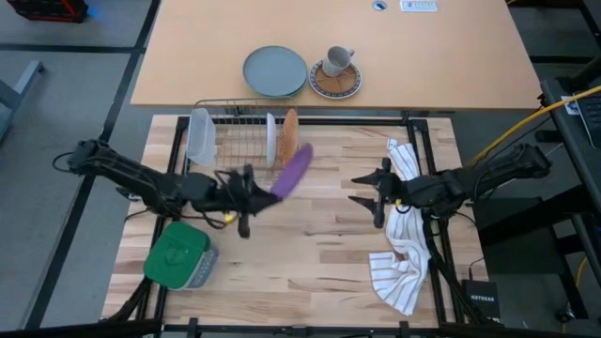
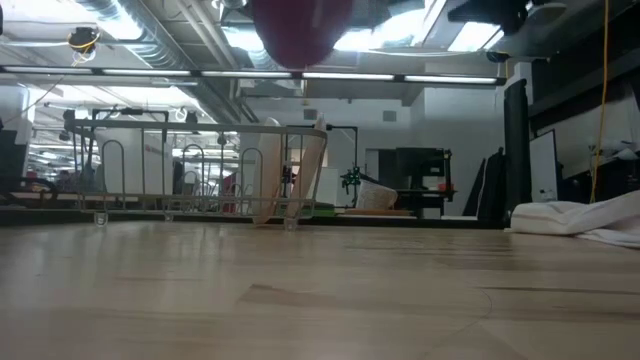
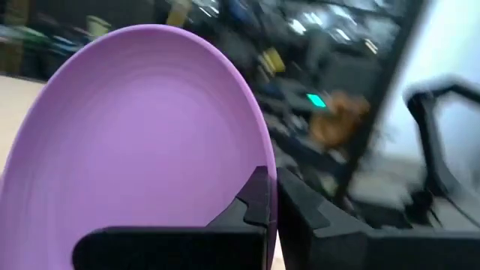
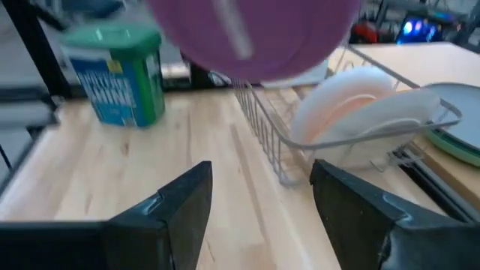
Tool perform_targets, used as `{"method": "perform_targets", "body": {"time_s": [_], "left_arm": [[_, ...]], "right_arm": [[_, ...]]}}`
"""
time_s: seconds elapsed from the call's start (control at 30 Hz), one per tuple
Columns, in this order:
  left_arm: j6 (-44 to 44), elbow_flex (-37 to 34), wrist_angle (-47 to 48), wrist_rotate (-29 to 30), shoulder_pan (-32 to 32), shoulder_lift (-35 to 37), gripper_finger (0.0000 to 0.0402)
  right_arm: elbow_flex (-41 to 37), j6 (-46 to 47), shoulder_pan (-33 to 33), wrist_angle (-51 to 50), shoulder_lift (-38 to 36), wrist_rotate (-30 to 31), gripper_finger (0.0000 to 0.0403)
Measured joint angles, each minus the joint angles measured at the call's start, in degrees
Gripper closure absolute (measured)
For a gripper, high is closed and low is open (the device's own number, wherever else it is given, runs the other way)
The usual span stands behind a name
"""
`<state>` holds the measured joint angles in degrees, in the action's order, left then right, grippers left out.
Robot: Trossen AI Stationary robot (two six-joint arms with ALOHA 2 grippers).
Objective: Sort dishes
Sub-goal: Put the purple plate into the dish rack
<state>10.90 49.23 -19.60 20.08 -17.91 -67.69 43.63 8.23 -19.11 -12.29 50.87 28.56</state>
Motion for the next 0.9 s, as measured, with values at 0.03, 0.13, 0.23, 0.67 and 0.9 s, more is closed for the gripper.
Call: {"method": "perform_targets", "body": {"time_s": [0.03, 0.13, 0.23, 0.67, 0.9], "left_arm": [[0.3, 0.0, -0.4, 2.6, 0.0, 1.1, 0.0401], [3.2, 0.0, -0.6, 11.9, 0.0, 4.2, 0.0401], [6.4, 0.0, -0.6, 22.5, 0.2, 6.6, 0.0401], [20.5, -0.1, 10.5, 19.1, 13.8, 9.5, 0.0401], [25.2, -1.5, 14.8, 17.8, 20.6, 9.9, 0.0401]], "right_arm": [[-2.8, -0.1, 0.0, 3.7, -1.3, 0.0, 0.0171], [-10.6, -0.2, 0.0, 14.1, -3.5, -0.1, 0.0171], [-17.5, -1.2, 0.0, 25.0, -3.7, -1.6, 0.0171], [-29.9, -0.9, 0.0, 52.1, 2.5, -7.2, 0.0171], [-29.9, 0.4, 0.0, 51.8, 3.8, -8.7, 0.0171]]}}
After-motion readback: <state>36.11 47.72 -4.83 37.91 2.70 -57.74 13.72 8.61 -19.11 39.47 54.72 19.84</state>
